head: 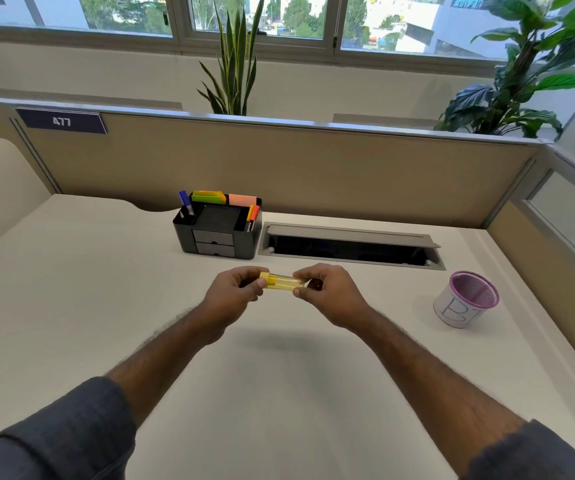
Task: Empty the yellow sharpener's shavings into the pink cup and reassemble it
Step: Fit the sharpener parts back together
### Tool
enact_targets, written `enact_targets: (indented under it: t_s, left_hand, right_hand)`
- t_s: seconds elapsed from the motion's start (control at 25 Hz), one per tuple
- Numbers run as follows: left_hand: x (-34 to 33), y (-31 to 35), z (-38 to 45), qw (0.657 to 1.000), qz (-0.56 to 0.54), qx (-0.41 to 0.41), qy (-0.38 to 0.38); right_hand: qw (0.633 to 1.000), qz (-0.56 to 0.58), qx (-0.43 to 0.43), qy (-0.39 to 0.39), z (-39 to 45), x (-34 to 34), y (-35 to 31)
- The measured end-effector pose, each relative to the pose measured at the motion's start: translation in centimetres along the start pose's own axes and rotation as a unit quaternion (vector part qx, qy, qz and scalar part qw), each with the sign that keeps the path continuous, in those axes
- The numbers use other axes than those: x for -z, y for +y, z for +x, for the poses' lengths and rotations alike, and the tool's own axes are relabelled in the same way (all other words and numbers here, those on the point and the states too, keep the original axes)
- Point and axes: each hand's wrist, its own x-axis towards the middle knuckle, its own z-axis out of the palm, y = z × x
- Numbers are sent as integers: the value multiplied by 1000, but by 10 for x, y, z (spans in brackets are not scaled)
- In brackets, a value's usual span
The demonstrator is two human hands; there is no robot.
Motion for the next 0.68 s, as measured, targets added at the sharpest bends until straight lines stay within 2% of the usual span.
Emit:
enact_targets:
  t_s: [0.32, 0.48, 0.68]
  left_hand:
    - [74, 22, 69, 970, 207, -121, 44]
    - [101, 23, 114, 928, 292, -213, 91]
    - [124, 3, 163, 909, 322, -228, 133]
  right_hand:
    - [991, -87, 87, 55, 82, -49, -34]
    - [978, -123, 124, 113, 135, -75, -54]
    - [978, -131, 103, 125, 189, -111, -59]
